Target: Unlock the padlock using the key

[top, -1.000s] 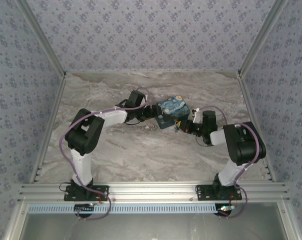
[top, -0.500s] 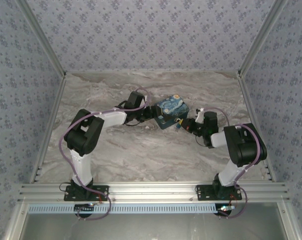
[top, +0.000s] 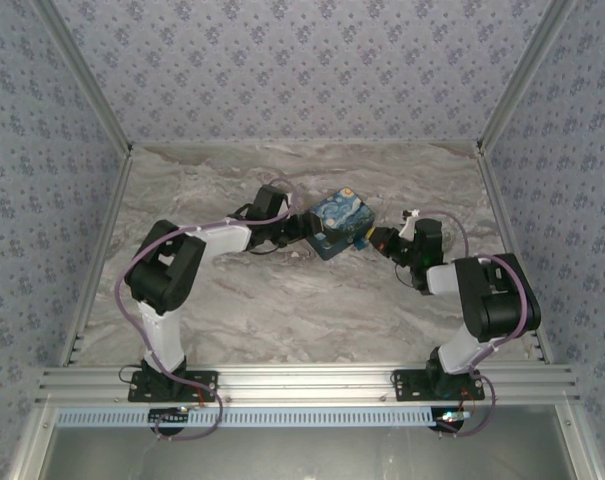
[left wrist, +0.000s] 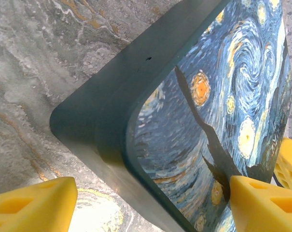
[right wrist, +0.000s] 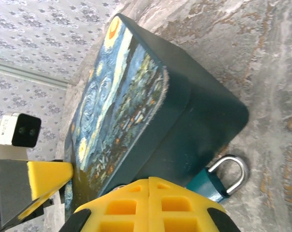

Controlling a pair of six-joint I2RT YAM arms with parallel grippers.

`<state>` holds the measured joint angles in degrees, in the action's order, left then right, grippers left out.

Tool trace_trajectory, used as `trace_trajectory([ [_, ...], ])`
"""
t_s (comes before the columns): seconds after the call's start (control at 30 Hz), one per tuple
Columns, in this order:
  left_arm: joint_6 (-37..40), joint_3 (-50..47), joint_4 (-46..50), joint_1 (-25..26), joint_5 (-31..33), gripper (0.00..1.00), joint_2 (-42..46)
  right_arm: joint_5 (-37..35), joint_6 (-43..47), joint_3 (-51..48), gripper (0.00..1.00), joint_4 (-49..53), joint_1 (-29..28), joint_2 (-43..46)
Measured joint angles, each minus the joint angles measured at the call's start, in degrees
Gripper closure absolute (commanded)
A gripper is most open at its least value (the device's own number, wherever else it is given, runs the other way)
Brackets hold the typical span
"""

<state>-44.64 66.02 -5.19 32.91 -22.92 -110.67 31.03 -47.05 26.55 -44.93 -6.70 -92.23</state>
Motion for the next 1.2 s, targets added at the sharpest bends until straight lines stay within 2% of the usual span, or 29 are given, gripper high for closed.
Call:
trace_trajectory([
  [0.17, 0.1, -0.6, 0.9, -1.1, 0.0, 0.19, 0.8, -1.0, 4.4, 0.0, 0.98, 8.9, 0.1, 5.4],
  [0.3, 0.6, -0.6, 1.8, -2.7, 0.0, 0.19, 1.2, -2.4, 9.4, 0.3, 0.91, 18.9, 0.1, 11.5],
  [0.57, 3.2, 0.2, 4.5, -7.1, 0.0, 0.19, 1.5, -4.3, 15.8, 0.6, 0.62, 34.6, 0.4, 22.1],
  [0.73, 5.6, 1.3, 7.0, -10.4, 0.0, 0.18, 1.6, -5.8, 16.8, 0.6, 0.5, 41.1, 0.7, 27.5],
  [1.03, 11.5, 6.3, 15.9, -16.2, 2.1, 0.15, 1.5, -7.9, 16.9, 0.6, 0.43, 49.2, 2.0, 31.8],
  [1.2, 13.6, 7.7, 19.3, -17.9, 3.2, 0.09, 1.4, -8.2, 17.1, 0.6, 0.36, 51.2, 2.8, 33.1],
])
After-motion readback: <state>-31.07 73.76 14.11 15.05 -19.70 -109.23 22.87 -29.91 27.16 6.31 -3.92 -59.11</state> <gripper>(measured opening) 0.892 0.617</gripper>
